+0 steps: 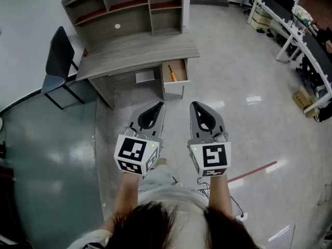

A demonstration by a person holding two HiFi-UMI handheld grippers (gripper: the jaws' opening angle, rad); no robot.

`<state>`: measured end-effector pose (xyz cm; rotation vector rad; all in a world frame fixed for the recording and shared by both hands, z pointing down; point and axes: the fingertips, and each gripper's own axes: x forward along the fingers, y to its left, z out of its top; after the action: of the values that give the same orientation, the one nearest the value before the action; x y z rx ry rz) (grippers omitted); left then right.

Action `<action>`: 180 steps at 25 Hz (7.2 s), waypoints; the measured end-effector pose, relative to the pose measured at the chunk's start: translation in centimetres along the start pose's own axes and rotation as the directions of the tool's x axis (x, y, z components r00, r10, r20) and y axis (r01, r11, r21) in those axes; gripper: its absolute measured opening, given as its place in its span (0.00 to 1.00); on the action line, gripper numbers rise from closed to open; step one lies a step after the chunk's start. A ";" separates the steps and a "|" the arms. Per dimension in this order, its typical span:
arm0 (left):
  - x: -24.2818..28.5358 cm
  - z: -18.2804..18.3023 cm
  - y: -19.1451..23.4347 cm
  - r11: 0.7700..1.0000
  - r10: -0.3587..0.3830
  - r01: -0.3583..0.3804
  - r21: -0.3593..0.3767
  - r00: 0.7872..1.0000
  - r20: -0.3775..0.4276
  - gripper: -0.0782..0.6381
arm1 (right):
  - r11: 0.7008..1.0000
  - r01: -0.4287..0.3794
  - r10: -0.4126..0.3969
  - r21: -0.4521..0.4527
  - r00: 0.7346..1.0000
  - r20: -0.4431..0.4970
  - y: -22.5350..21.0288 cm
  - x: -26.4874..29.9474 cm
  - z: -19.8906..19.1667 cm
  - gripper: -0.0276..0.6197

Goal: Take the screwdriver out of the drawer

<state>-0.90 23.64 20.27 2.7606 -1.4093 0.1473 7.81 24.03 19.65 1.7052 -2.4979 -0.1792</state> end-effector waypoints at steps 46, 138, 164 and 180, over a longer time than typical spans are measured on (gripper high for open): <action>21.1 -3.0 22.4 0.996 0.006 -0.013 -0.087 0.997 -0.082 0.13 | 1.000 -0.002 0.002 -0.003 0.992 -0.129 -6.3 29.2 -5.4 0.09; 48.5 -42.3 34.7 0.928 -0.205 0.027 -0.372 0.870 -0.448 0.13 | 0.982 -0.175 0.173 0.076 0.642 -0.747 -8.2 56.3 -50.8 0.15; 48.4 -45.6 36.3 0.923 -0.189 -0.016 -0.384 0.851 -0.490 0.13 | 0.985 -0.116 0.169 0.130 0.447 -0.878 -8.1 56.0 -57.3 0.18; 48.2 -46.0 36.4 0.923 -0.183 -0.031 -0.384 0.843 -0.507 0.13 | 0.985 -0.101 0.167 0.136 0.431 -0.887 -7.8 56.2 -58.0 0.18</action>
<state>-5.38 -33.00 70.59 2.2052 -1.0395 0.5354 3.81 -33.20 77.10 1.0851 -1.7475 0.6780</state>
